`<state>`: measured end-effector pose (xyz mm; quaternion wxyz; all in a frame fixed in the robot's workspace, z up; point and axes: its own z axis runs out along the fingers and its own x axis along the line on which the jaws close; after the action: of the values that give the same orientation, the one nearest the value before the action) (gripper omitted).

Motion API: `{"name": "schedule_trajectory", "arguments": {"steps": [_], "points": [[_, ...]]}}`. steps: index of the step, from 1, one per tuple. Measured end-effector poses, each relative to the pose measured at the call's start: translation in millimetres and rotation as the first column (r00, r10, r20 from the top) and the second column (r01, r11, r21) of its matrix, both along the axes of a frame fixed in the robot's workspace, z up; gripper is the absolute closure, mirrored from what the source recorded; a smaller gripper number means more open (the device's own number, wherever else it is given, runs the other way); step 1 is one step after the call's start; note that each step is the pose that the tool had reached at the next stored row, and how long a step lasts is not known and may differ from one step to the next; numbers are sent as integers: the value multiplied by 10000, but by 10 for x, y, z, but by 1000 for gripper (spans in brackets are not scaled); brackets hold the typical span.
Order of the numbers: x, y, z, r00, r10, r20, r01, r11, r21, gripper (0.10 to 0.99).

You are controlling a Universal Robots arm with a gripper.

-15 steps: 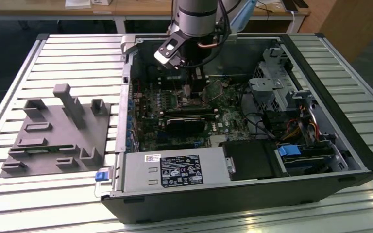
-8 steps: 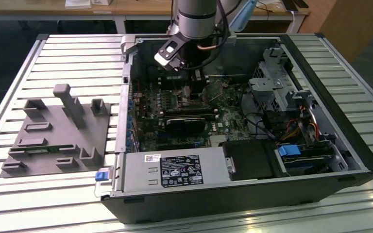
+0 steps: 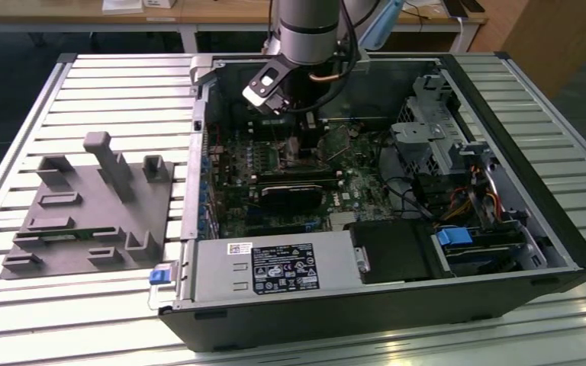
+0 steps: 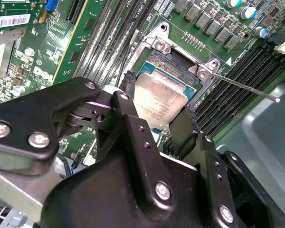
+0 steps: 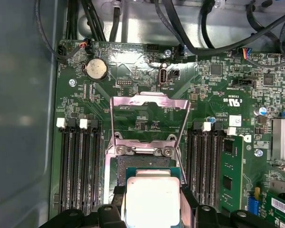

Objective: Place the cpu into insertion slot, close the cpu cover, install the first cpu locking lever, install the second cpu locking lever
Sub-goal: 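Place the cpu into insertion slot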

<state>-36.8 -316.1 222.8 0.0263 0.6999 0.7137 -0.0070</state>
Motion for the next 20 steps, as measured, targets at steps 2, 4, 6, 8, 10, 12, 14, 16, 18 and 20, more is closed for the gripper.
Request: {"name": "schedule_trajectory", "arguments": {"steps": [2,4,6,8,10,12,14,16,18,20], "points": [[0,3,-20,10000,0,1,0,10000,5,545],[0,7,-44,10000,0,2,0,10000,18,545],[0,10,-69,10000,0,2,0,10000,25,545],[0,14,-90,10000,0,3,0,10000,27,545],[0,16,-103,10000,0,3,0,10000,27,545],[0,16,-112,10000,0,2,0,10000,26,545],[0,17,-122,10000,0,3,0,10000,26,545],[0,18,-130,10000,-1,2,1,10000,26,545],[0,18,-135,10000,0,2,0,10000,25,545],[-1,18,-138,10000,0,2,0,10000,23,545]]}}
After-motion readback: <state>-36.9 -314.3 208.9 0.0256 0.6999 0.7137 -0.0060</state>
